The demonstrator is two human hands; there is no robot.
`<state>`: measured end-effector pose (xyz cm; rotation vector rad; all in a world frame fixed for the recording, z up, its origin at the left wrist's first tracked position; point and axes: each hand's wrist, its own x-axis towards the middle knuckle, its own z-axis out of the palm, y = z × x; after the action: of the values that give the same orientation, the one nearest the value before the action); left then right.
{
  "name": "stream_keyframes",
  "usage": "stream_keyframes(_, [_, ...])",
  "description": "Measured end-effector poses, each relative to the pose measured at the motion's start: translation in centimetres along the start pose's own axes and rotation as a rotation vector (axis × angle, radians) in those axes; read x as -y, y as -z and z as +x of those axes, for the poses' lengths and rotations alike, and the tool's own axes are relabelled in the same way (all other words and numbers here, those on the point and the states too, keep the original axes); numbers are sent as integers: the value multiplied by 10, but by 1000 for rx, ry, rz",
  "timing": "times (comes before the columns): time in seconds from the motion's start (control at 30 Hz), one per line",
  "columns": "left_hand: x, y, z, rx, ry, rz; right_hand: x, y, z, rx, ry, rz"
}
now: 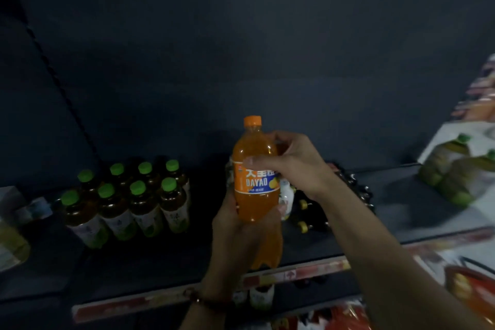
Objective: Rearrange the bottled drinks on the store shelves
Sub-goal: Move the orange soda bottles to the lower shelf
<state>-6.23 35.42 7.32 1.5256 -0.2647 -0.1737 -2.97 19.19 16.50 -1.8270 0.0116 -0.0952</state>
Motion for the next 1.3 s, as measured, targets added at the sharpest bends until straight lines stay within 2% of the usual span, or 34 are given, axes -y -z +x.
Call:
stream_keyframes(0.13, [14, -36, -4, -12, -8, 66, -25, 22, -32, -159, -7, -145])
stream_keyframes(0.33, [38, -102, -25, 65, 21, 107, -78, 100, -104, -60, -7, -8])
stream_keyframes(0.57, [70, -204, -44, 194, 49, 185, -147, 194, -173, -167, -57, 61])
stream_keyframes(0.67, [95, -271, -58, 239, 57, 213, -182, 251, -205, -181, -100, 38])
stream_keyframes(0.9, [179, -407, -71, 163, 202, 262, -289, 354, -252, -97, -227, -15])
stream_keyframes(1.03, [230, -452, -67, 102, 246, 314, -355, 377, -259, -13, -289, -94])
stream_keyframes(1.17, [291, -485, -65, 16, 379, 403, -431, 378, -252, 40, -343, -81])
stream_keyframes(1.3, [370, -492, -50, 87, 364, 571, -507, 365, -237, -1, -391, -61])
